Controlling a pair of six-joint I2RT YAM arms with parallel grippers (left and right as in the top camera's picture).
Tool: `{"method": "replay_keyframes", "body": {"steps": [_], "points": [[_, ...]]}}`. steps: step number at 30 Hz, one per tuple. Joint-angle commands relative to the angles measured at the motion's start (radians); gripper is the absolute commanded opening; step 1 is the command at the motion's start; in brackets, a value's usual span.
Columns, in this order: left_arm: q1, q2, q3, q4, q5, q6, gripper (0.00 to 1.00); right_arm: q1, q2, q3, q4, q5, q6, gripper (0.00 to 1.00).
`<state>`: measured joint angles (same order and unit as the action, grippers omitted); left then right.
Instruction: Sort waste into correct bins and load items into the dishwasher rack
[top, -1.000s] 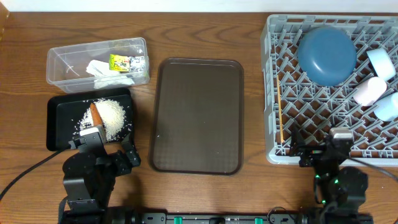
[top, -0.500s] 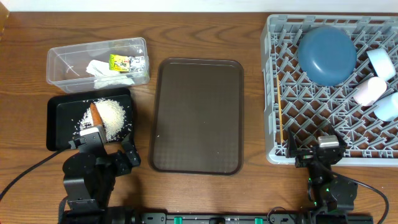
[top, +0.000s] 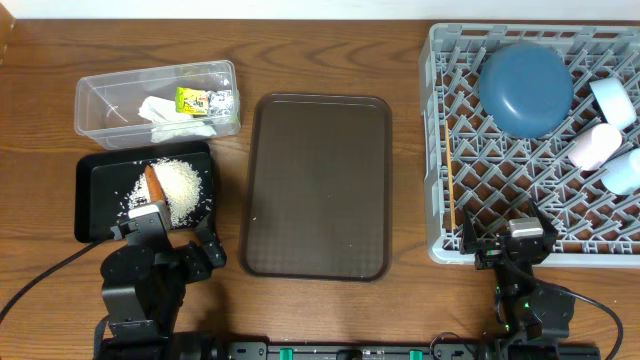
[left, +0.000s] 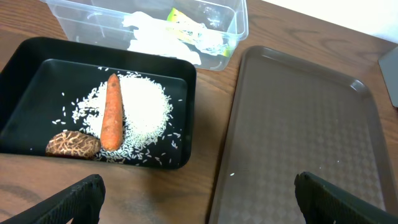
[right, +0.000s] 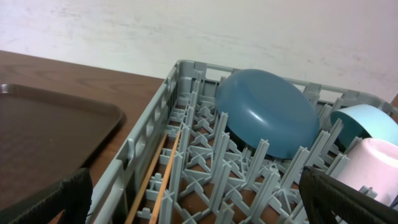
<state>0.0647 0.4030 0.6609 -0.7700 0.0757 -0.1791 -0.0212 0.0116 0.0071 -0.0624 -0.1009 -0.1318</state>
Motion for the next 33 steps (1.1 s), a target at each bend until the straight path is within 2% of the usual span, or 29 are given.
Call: {"method": "replay_keyframes", "body": {"steps": [1, 23, 29, 33], "points": [[0.004, 0.000, -0.003, 0.001, 0.003, 0.003, 0.98, 0.010, -0.007, -0.002, -0.003, -0.001, -0.011, 0.99], [0.004, -0.004, -0.003, 0.000, 0.003, 0.003, 0.98, 0.010, -0.007, -0.002, -0.003, -0.001, -0.011, 0.99], [0.004, -0.063, -0.015, -0.027, -0.022, 0.004, 0.98, 0.010, -0.007, -0.002, -0.003, -0.001, -0.011, 0.99], [0.002, -0.162, -0.096, -0.018, -0.042, 0.004, 0.98, 0.010, -0.007, -0.002, -0.003, -0.001, -0.011, 0.99]]}}
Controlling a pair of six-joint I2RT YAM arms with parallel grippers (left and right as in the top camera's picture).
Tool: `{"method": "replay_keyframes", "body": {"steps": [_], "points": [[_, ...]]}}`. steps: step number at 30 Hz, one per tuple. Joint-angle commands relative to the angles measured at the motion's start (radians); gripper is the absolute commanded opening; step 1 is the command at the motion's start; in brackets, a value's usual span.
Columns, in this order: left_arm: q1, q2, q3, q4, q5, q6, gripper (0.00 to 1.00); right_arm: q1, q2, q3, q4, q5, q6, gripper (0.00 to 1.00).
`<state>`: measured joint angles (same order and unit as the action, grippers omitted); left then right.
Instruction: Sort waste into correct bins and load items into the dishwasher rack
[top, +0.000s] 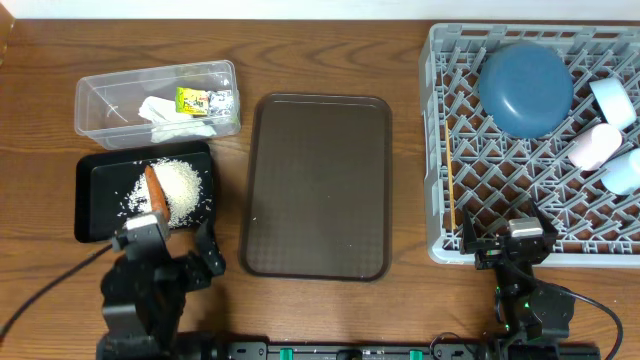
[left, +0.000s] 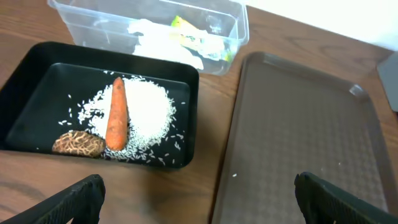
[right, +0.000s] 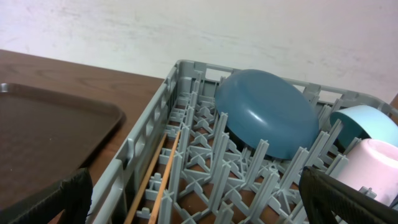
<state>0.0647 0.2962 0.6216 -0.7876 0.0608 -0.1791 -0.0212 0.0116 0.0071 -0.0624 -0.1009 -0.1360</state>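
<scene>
A black tray holds spilled rice, an orange carrot and a brown mushroom. Behind it a clear bin holds white paper and a yellow-green wrapper. The grey dishwasher rack carries a blue bowl, a light blue cup, a pink cup and wooden chopsticks. My left gripper is open over bare table in front of the black tray. Open too, my right gripper sits at the rack's near edge. Neither holds anything.
A brown serving tray lies between the black tray and the rack, bare except for a rice grain or two. The clear bin stands at the back left. The rack's near wall rises just ahead of my right fingers.
My left gripper has drawn back a little toward the table's front edge, so the black tray and carrot show more fully. It stays open. The right arm has not moved.
</scene>
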Motion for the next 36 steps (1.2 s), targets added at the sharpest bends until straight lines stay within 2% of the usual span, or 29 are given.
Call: {"method": "replay_keyframes", "body": {"steps": [1, 8, 14, 17, 36], "points": [[0.002, -0.095, -0.098, 0.021, -0.028, 0.004, 0.98, 0.010, -0.007, -0.002, -0.003, -0.001, -0.007, 0.99], [0.002, -0.297, -0.358, 0.273, -0.027, 0.006, 0.98, 0.010, -0.007, -0.002, -0.003, -0.001, -0.007, 0.99], [0.002, -0.294, -0.543, 0.615, -0.051, 0.014, 0.98, 0.010, -0.007, -0.002, -0.003, -0.001, -0.007, 0.99], [0.001, -0.294, -0.614, 0.717, -0.054, 0.023, 0.98, 0.010, -0.007, -0.002, -0.003, -0.001, -0.007, 0.99], [0.001, -0.292, -0.618, 0.718, -0.053, 0.026, 0.98, 0.010, -0.007, -0.002, -0.003, -0.001, -0.007, 0.99]]}}
